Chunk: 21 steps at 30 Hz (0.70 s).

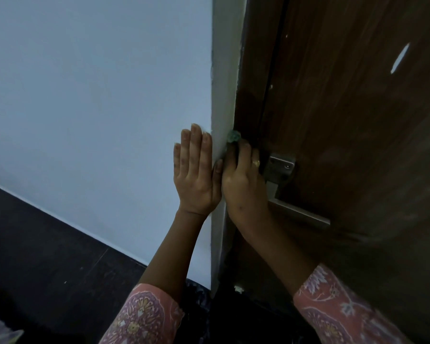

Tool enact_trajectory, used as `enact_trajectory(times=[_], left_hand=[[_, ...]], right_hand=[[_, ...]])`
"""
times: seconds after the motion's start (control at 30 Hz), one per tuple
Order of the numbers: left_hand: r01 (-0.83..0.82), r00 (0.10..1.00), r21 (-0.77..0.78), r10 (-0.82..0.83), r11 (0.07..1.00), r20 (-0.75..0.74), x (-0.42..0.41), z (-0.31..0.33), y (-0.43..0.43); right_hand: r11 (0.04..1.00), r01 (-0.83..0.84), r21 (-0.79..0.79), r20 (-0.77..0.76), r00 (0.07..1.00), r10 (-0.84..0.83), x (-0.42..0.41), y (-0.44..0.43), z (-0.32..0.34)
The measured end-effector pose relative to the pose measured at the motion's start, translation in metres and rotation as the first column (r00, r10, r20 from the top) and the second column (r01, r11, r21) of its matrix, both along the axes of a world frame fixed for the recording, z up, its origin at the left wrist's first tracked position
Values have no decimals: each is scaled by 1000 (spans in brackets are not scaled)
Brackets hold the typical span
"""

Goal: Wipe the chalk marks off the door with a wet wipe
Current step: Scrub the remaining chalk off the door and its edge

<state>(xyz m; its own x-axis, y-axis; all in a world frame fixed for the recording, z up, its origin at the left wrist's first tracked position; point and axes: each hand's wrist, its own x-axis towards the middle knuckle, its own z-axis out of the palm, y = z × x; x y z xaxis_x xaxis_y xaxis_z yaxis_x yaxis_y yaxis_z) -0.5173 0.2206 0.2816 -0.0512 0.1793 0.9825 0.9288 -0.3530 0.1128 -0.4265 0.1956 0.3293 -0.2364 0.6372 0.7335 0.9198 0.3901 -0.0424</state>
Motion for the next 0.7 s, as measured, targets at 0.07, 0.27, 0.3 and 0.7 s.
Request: enact_trajectory(times=[0.07,0.27,0.3,0.7], left_hand=[[-9,1000,1,9,1000,4,0,1,0],[-7,1000,-9,7,1000,4,0,-1,-1],[-8,1000,-11,8,1000,3,0,0,0],[-9,1000,-10,10,1000,4,-1,-2,2]], right_hand=[[1000,5,-22,32,999,-4,1,0,-20],[965,-79,-252,70,993,100,11,0,-71],[958,-82,-274,78,991,107,12,1,-78],[961,-34,-273,226,969,99,21,3,-152]])
